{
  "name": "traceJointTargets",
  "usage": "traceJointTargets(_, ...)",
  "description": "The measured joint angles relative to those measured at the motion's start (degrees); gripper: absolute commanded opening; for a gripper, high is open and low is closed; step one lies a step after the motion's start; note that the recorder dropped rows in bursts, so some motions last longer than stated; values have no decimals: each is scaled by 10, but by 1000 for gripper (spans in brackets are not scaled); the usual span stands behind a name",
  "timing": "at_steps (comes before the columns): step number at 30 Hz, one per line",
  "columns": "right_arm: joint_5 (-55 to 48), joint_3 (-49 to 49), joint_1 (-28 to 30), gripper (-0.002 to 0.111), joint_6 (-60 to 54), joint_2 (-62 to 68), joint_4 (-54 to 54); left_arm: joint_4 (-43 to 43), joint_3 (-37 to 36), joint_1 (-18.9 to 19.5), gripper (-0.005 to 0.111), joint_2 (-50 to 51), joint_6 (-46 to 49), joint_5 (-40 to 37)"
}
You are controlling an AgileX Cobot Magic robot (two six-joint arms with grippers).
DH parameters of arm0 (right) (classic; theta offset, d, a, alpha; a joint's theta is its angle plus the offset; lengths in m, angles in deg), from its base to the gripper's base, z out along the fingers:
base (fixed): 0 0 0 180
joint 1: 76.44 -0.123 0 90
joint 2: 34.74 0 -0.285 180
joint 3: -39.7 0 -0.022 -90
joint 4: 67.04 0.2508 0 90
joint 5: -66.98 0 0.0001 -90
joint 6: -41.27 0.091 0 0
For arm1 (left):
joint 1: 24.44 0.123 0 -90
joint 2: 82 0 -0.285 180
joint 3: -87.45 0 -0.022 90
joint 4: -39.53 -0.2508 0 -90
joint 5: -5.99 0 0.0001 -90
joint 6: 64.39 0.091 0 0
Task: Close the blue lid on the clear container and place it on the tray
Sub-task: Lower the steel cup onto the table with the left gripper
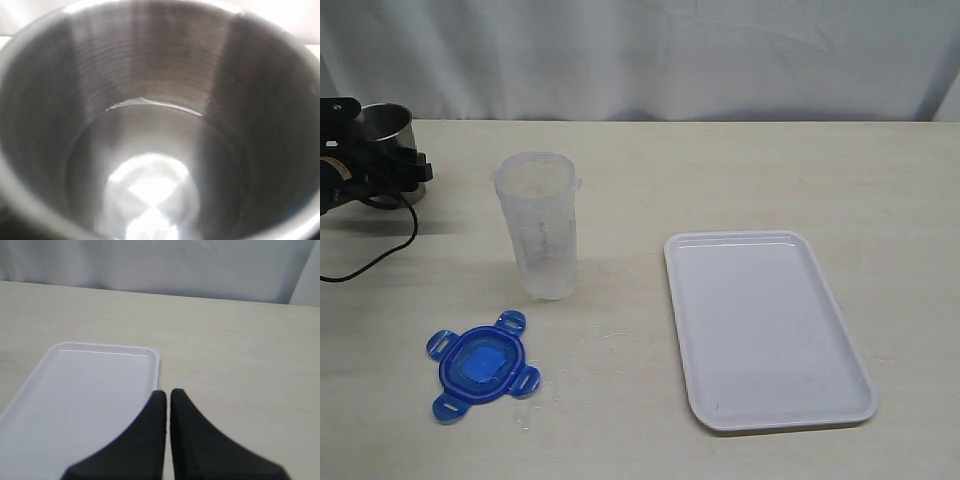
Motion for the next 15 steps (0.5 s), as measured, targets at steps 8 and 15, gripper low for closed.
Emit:
traceJointTargets(8, 0, 0, 0, 4, 0, 0, 0, 0, 0, 0, 1, 0, 0, -1)
traceJointTargets(15, 0, 0, 0, 4, 0, 0, 0, 0, 0, 0, 86, 0, 6, -2)
